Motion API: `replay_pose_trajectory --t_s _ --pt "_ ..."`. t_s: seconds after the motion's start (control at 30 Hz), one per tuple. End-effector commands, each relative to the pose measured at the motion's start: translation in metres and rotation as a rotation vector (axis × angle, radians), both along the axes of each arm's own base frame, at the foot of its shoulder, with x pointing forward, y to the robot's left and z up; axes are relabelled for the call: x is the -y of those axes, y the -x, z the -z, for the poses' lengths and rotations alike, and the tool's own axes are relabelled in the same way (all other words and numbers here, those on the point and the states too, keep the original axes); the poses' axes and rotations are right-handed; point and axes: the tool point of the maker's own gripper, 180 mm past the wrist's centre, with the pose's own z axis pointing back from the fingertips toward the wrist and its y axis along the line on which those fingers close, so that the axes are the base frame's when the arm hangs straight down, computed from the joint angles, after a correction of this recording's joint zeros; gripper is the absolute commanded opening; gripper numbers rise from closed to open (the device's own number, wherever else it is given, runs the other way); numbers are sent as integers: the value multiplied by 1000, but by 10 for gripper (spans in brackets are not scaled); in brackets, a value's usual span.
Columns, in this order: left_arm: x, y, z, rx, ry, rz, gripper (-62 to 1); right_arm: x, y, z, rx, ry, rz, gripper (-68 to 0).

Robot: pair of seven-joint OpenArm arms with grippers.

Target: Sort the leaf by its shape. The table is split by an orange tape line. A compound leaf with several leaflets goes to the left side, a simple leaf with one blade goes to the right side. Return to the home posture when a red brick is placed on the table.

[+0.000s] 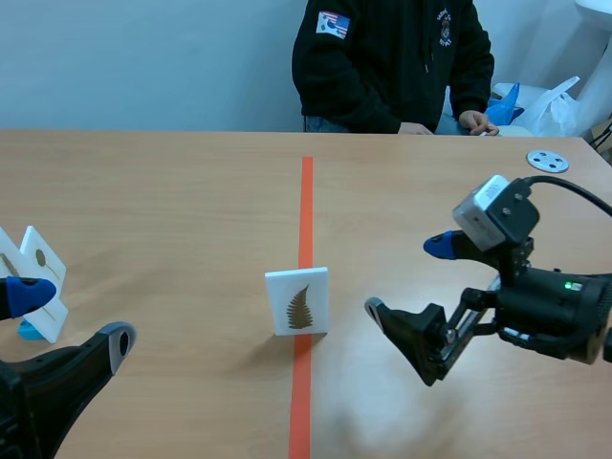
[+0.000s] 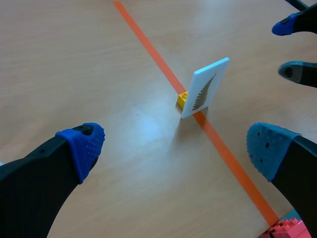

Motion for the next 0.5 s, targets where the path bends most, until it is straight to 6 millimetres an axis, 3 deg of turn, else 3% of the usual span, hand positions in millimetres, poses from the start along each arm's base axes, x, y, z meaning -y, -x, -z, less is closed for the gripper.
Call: replay_pose_trajectory --t_s 0.0,0.3,0.47 --pt "0 -5 -11 38 10 -3 2 -5 -14 -11 46 -25 -1 4" --pt "0 -5 -11 38 10 -4 2 -54 -35 11 60 -28 -65 4" --pt "0 -5 -11 38 10 -4 2 -85 -34 25 55 -8 -126 4"
